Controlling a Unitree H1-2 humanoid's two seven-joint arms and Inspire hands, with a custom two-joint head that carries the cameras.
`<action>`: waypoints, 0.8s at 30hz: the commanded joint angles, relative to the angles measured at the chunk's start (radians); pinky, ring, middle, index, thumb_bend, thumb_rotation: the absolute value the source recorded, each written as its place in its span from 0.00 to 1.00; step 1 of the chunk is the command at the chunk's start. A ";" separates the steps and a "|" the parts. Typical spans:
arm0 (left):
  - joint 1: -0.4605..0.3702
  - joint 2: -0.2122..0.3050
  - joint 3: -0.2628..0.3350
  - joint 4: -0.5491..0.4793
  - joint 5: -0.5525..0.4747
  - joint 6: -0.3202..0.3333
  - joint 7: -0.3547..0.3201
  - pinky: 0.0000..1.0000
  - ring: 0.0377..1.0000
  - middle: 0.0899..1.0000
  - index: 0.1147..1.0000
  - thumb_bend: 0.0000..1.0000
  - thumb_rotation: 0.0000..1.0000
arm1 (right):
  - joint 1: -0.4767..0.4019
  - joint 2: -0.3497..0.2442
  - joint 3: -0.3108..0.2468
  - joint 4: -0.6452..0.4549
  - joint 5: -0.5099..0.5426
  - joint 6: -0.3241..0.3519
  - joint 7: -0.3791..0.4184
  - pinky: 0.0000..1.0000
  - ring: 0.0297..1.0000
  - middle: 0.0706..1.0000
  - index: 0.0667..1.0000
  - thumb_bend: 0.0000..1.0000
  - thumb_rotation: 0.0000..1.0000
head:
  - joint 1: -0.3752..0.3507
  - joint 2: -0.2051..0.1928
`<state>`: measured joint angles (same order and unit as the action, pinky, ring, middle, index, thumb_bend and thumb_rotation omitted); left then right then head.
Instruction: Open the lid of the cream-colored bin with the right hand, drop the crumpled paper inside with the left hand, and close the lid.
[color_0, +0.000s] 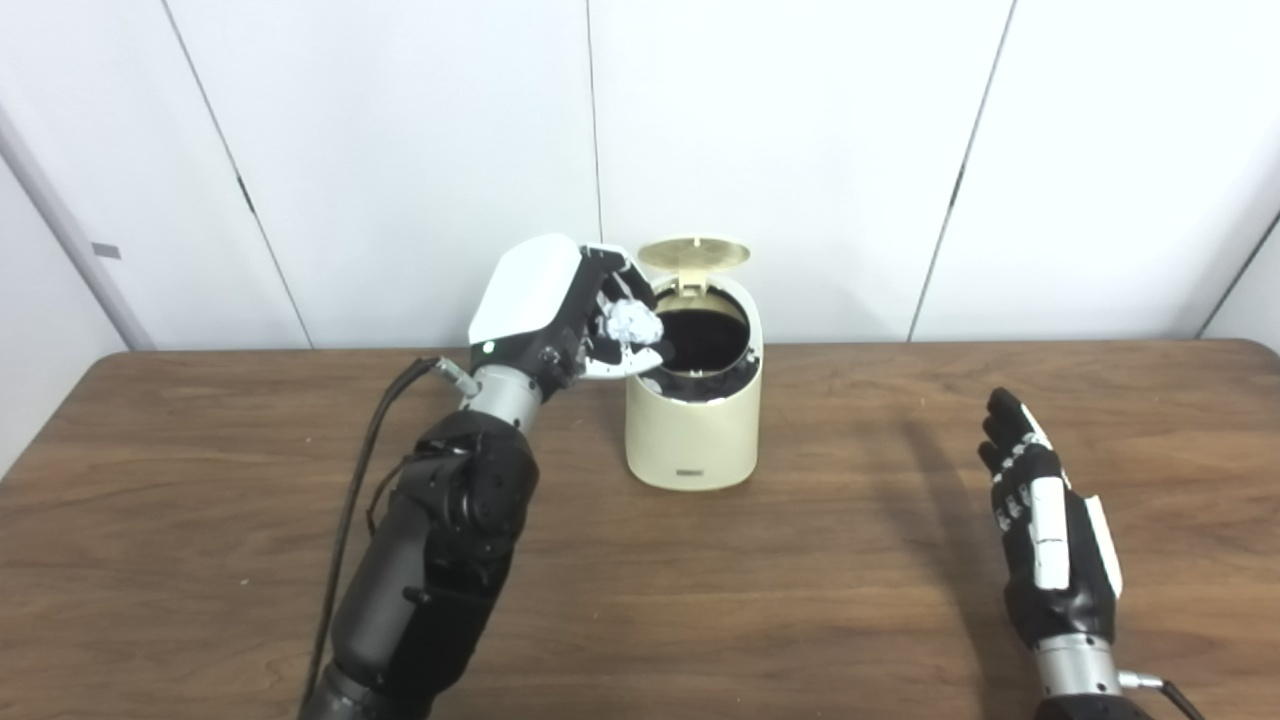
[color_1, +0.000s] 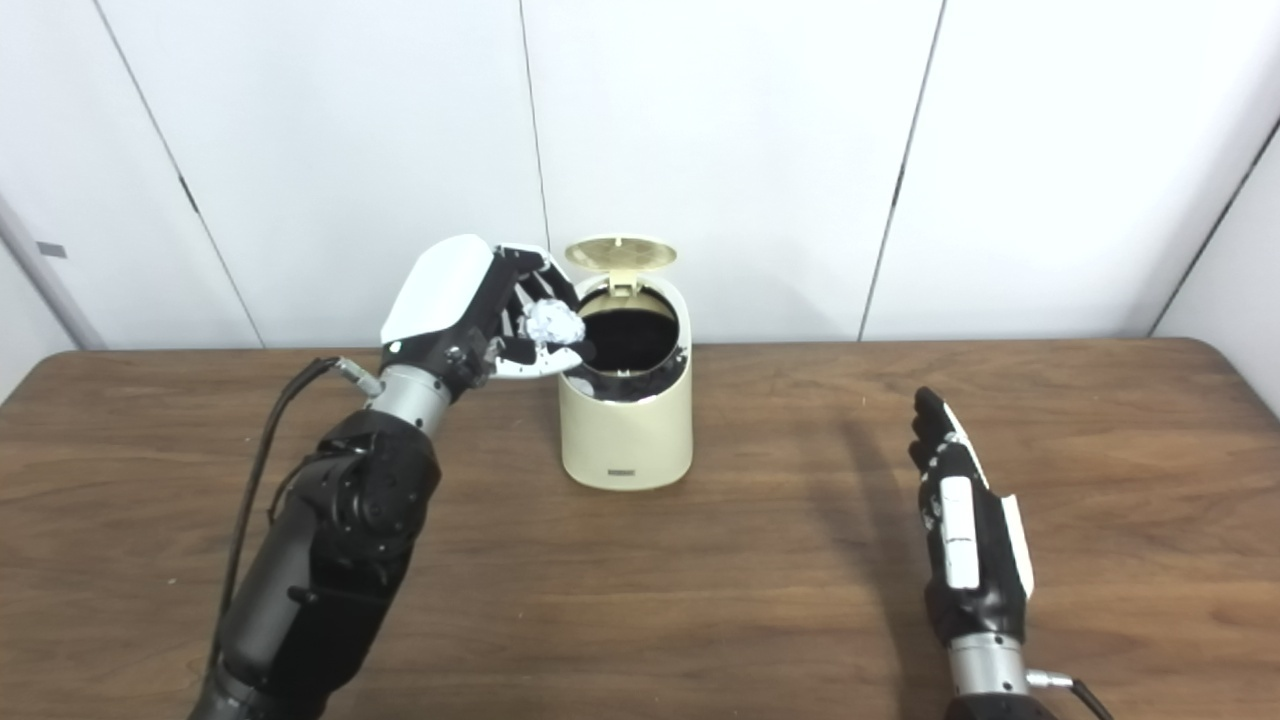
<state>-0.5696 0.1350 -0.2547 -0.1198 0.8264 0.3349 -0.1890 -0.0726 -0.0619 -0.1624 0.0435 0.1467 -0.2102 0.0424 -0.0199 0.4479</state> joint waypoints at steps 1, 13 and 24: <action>-0.072 -0.015 0.005 0.005 0.004 -0.015 0.048 0.29 0.35 0.44 0.45 0.47 0.00 | 0.074 0.035 0.018 0.147 -0.003 -0.039 -0.001 0.98 0.97 0.94 0.90 0.51 0.92 | -0.001 0.000; -0.094 -0.048 -0.009 0.104 -0.006 -0.043 0.112 0.30 0.34 0.42 0.46 0.47 0.00 | 0.071 0.032 0.032 0.156 -0.013 -0.049 0.005 0.98 0.96 0.95 0.91 0.51 0.93 | -0.009 -0.007; -0.110 -0.070 -0.023 0.157 -0.021 -0.049 0.156 0.28 0.35 0.43 0.46 0.47 0.00 | 0.074 0.028 0.044 0.156 -0.022 -0.046 0.004 0.98 0.97 0.95 0.92 0.48 0.96 | -0.016 -0.007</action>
<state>-0.6148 0.0688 -0.2789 0.0442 0.8104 0.3231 -0.0745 -0.0888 -0.0707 -0.1403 0.0660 0.1262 -0.2416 0.0419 -0.0353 0.4402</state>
